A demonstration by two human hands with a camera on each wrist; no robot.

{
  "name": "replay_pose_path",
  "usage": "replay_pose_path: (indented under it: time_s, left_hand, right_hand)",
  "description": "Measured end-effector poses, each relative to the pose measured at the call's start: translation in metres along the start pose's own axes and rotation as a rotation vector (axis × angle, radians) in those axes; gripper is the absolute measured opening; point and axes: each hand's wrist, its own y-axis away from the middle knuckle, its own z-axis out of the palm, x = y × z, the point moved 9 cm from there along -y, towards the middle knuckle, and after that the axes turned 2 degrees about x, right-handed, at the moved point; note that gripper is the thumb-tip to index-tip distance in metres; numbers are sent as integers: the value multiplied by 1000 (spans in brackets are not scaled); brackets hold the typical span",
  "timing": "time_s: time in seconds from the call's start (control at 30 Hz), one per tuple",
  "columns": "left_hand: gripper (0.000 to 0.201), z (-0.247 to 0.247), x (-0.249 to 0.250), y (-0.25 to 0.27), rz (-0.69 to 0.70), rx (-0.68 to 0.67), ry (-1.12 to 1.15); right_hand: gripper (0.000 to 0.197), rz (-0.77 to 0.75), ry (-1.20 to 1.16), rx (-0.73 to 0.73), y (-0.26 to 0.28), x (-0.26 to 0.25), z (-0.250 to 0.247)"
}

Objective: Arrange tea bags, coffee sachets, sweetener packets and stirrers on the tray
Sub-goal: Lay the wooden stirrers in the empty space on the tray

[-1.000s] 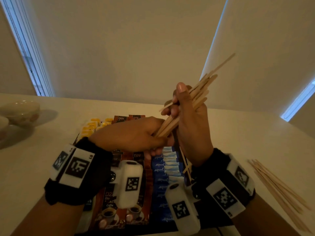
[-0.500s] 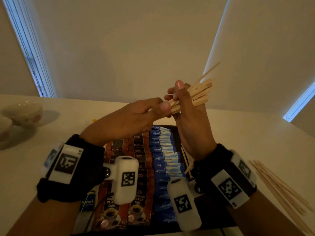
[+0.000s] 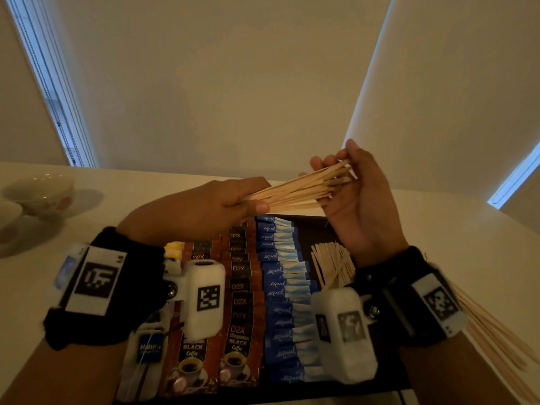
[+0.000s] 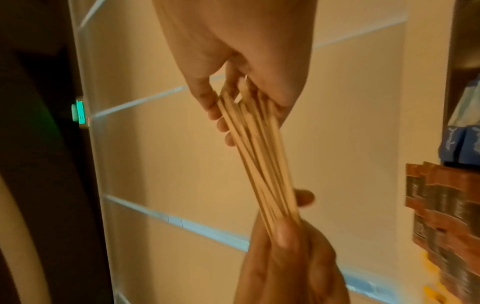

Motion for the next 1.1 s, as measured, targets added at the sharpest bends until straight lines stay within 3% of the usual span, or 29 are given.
replay_pose_path:
  time_s: [0.13, 0.3, 0.47, 0.67, 0.83, 0.9, 1.0, 1.1]
  left_hand:
    - [23, 4, -2, 0, -16, -20, -108]
    - [23, 11, -3, -6, -20, -31, -183]
    - [22, 11, -6, -6, -25, -41, -158]
    - [12, 15, -6, -11, -59, -17, -207]
    - [11, 9, -11, -10, -85, 6, -200]
    - [8, 9, -13, -9, -78, -10, -189]
    - [29, 14, -11, -9, -47, -51, -181]
    - [31, 17, -5, -9, -7, -48, -185]
  right_hand:
    - [37, 25, 30, 104, -6, 6, -20]
    - [43, 91, 115, 100, -9, 37, -18]
    - [65, 239, -34, 11, -8, 38, -14]
    - [44, 277, 165, -14, -4, 41, -6]
    - [31, 243, 25, -4, -6, 44, -4]
    - [34, 251, 22, -16, -8, 37, -6]
    - [44, 290, 103, -40, -9, 30, -12]
    - [32, 346, 241, -30, -4, 31, -14]
